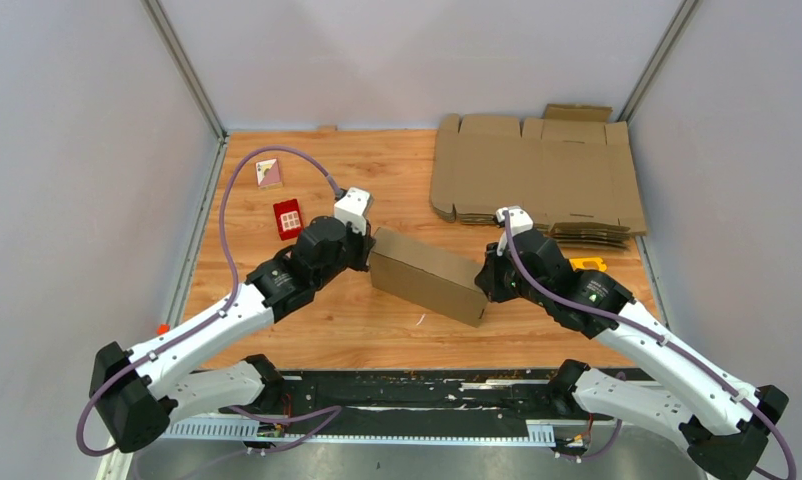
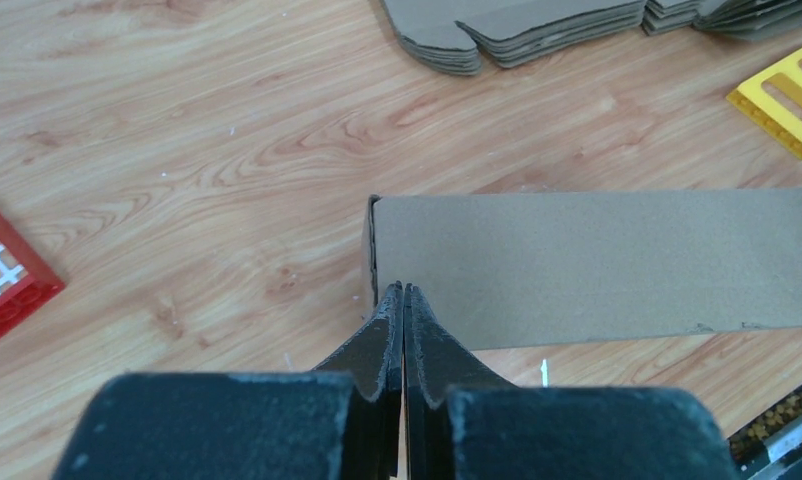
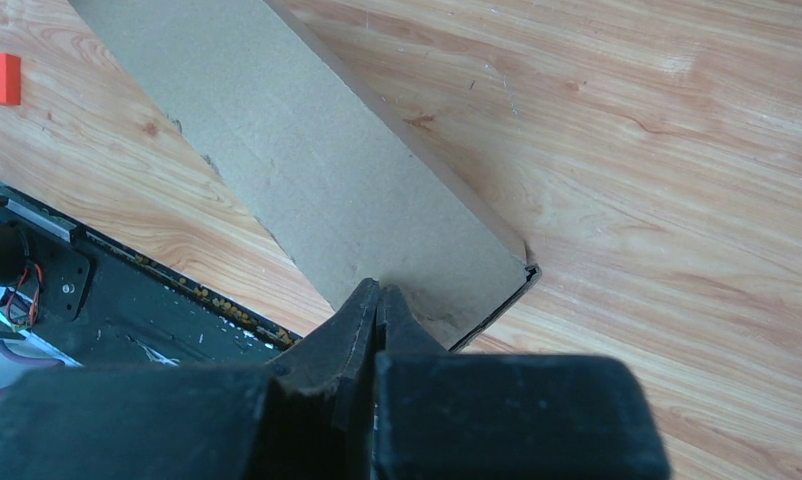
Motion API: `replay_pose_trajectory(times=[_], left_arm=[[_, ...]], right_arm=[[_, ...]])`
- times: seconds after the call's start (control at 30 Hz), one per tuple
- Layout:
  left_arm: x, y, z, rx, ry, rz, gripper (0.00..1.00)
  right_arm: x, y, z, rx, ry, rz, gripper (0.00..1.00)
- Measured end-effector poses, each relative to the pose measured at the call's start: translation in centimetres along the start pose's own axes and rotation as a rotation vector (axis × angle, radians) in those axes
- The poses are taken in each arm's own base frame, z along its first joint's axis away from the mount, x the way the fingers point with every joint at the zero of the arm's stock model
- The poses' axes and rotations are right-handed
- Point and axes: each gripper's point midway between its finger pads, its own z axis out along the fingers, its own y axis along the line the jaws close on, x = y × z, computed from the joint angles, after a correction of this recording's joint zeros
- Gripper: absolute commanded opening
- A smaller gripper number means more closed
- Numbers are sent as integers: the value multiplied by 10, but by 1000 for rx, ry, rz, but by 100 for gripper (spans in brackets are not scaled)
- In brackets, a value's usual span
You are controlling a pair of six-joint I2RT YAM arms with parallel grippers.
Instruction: Fold the paper box
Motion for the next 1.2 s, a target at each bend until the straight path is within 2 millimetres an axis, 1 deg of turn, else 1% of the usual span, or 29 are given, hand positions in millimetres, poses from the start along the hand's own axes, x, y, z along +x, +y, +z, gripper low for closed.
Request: replay_pose_trajectory(times=[0.2, 0.3, 0.37, 0.4, 0.57, 0.67, 0.7, 0.73, 0.8, 0.87, 0.93, 0.97, 1.07, 1.13, 1.2], left_arm=[[-14, 2, -9, -16, -2, 17, 0], [-10, 3, -8, -18, 6, 20, 0], [-1, 4, -6, -19, 24, 24, 0], [5, 5, -4, -21, 33, 26, 0], [5, 4, 1, -14, 0, 13, 0], [4, 4, 2, -13, -9, 8, 0], [4, 4, 2, -13, -10, 8, 0], [4, 4, 2, -13, -10, 8, 0], [4, 4, 2, -13, -10, 8, 0], [4, 4, 2, -13, -10, 8, 0], [4, 4, 2, -13, -10, 8, 0], [4, 4, 2, -13, -10, 8, 0], [4, 4, 2, -13, -10, 8, 0], [4, 4, 2, -13, -10, 8, 0], [4, 4, 2, -12, -10, 8, 0]], right_arm=[[0, 0, 0, -2, 2, 0, 0], [1, 0, 1, -1, 4, -1, 0], [1, 0, 1, -1, 5, -1, 0], [1, 0, 1, 0, 4, -1, 1], [-2, 0, -1, 4, 8, -6, 10], [-5, 1, -3, 13, 29, -22, 17], [-6, 1, -5, 18, 38, -31, 17], [-8, 1, -7, 23, 47, -39, 17], [-14, 1, -13, 31, 46, -54, 13], [-20, 1, -20, 35, 28, -59, 8], [-22, -1, -26, 37, 12, -59, 2], [-21, -4, -29, 43, 13, -59, 0], [-12, -9, -32, 49, 18, -58, 0], [2, -15, -28, 58, 44, -58, 0], [16, -18, -20, 62, 71, -53, 0]])
